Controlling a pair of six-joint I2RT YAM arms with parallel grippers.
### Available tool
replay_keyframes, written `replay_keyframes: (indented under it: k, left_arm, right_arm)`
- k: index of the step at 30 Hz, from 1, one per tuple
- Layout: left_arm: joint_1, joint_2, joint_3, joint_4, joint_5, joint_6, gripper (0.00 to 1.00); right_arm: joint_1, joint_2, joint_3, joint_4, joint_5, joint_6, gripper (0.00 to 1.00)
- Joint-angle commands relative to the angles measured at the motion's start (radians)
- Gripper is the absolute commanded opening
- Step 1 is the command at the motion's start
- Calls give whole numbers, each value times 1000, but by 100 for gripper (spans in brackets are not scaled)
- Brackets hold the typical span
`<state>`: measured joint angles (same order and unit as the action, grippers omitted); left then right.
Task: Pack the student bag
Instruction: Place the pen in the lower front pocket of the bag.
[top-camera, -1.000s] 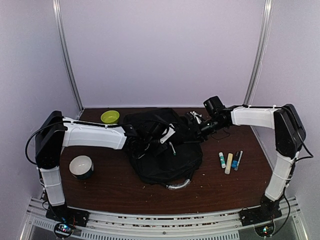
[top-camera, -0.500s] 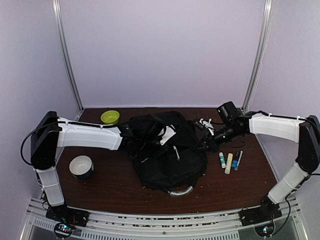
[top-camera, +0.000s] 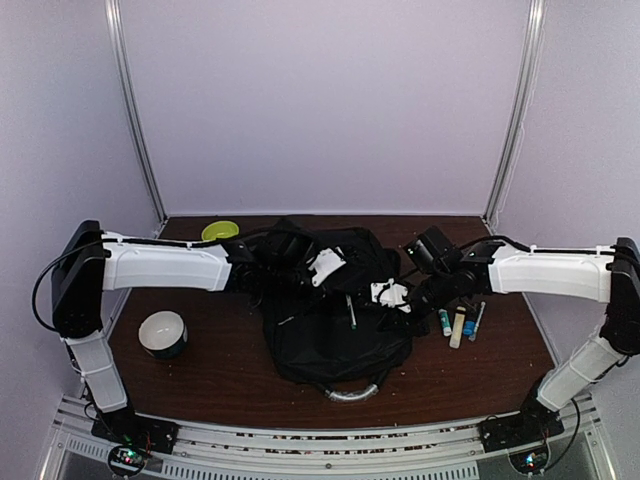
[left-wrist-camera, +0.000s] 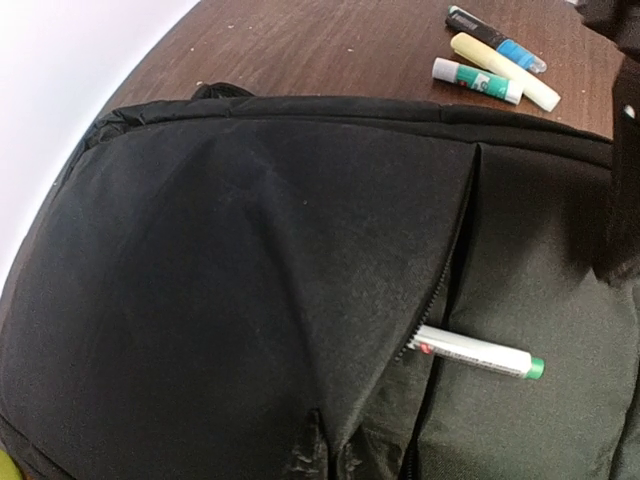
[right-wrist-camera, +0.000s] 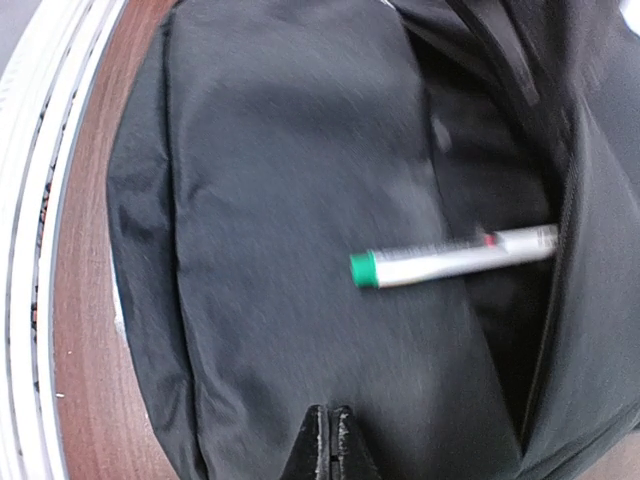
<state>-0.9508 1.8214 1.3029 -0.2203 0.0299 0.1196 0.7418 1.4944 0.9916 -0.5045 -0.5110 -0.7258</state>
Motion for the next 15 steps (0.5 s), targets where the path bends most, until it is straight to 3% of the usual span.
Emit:
replay_keyframes:
  k: [1,15]
  left_arm:
    - [7,-42,7,52,112,-23,0]
    - [18,-40,18,29,143,-31,0]
  right_arm:
    - [76,25,69,-2,110,-72,0]
    - [169,138,119,61,202,-78,0]
